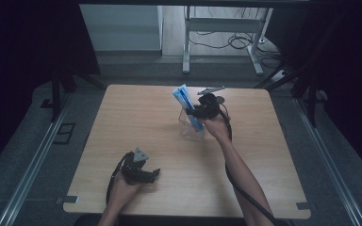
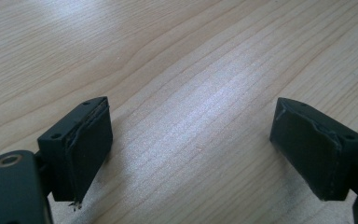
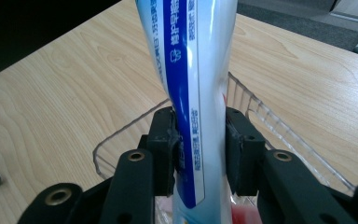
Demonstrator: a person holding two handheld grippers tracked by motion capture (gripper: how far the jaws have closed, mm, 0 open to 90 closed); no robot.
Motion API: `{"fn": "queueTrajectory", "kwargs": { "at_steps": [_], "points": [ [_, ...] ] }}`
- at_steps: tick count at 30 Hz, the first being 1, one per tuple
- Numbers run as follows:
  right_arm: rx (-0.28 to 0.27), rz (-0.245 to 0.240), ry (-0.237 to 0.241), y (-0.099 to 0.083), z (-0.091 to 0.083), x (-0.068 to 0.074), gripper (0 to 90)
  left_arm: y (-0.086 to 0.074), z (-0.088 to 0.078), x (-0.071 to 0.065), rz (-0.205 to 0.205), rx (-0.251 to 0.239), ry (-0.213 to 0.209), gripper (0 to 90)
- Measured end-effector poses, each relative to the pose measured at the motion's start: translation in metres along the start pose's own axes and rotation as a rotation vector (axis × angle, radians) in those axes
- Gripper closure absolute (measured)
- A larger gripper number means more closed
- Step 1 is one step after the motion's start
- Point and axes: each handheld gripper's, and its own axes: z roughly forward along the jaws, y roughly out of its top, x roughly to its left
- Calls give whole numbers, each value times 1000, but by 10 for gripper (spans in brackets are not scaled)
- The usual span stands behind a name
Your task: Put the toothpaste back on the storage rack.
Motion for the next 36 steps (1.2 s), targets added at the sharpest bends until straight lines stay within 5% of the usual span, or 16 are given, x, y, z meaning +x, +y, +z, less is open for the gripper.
{"fn": "queueTrajectory", "kwargs": {
  "at_steps": [7, 12, 36],
  "points": [
    [18, -23, -17, 0, 0, 3, 608, 0, 0, 0, 0, 0, 1, 130],
    [36, -45, -73, 1, -2, 3, 528, 0, 0, 0, 0, 2, 2, 130],
    [3, -63, -64, 8, -21, 6, 206, 0, 0, 0, -1, 1, 1, 131]
  ]
}}
